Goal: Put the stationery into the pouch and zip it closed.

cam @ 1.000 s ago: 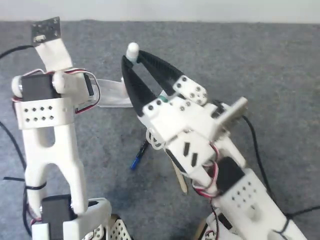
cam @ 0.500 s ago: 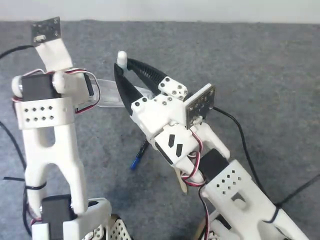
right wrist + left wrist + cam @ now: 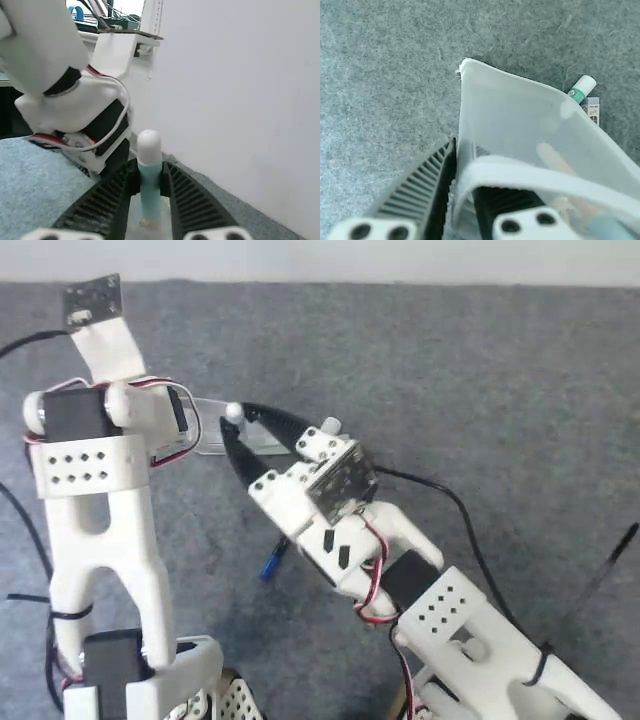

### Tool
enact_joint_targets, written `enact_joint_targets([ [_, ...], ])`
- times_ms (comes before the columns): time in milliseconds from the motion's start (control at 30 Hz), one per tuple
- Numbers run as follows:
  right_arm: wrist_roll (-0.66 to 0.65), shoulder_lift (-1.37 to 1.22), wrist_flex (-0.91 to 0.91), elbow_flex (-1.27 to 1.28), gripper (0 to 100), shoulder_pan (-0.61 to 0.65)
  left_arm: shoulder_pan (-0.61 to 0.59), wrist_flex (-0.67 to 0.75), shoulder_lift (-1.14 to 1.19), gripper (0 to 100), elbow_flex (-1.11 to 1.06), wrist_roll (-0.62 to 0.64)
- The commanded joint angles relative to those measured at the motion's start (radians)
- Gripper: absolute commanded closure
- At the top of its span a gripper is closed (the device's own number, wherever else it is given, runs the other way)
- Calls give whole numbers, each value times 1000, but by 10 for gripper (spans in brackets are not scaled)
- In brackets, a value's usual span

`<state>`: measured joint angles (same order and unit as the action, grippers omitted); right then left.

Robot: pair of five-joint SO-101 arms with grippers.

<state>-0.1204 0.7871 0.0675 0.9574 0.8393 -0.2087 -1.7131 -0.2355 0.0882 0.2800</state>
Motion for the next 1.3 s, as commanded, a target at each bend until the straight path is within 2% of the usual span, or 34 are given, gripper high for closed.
enact_joint_targets([
  [0, -15, 2, 16, 2, 845, 10, 5, 18, 2, 989, 1, 15],
  [67, -15, 8, 15, 11, 814, 8, 3, 18, 3, 989, 1, 15],
  [400, -15, 35, -4, 8, 846, -12, 0, 18, 8, 989, 1, 15],
  [533, 2, 133, -186, -61, 846, -77, -18, 3, 2, 989, 1, 15],
  [700, 138, 147, -404, -193, 846, -166, -64, -2, 0, 989, 1, 15],
  [867, 140, 73, -507, -261, 846, -179, -106, -2, 0, 989, 1, 15],
  [1133, 140, -58, -717, -376, 846, -182, -275, -3, 0, 989, 1, 15],
  [1267, 140, -136, -816, -431, 849, -197, -296, -3, 0, 989, 1, 14],
])
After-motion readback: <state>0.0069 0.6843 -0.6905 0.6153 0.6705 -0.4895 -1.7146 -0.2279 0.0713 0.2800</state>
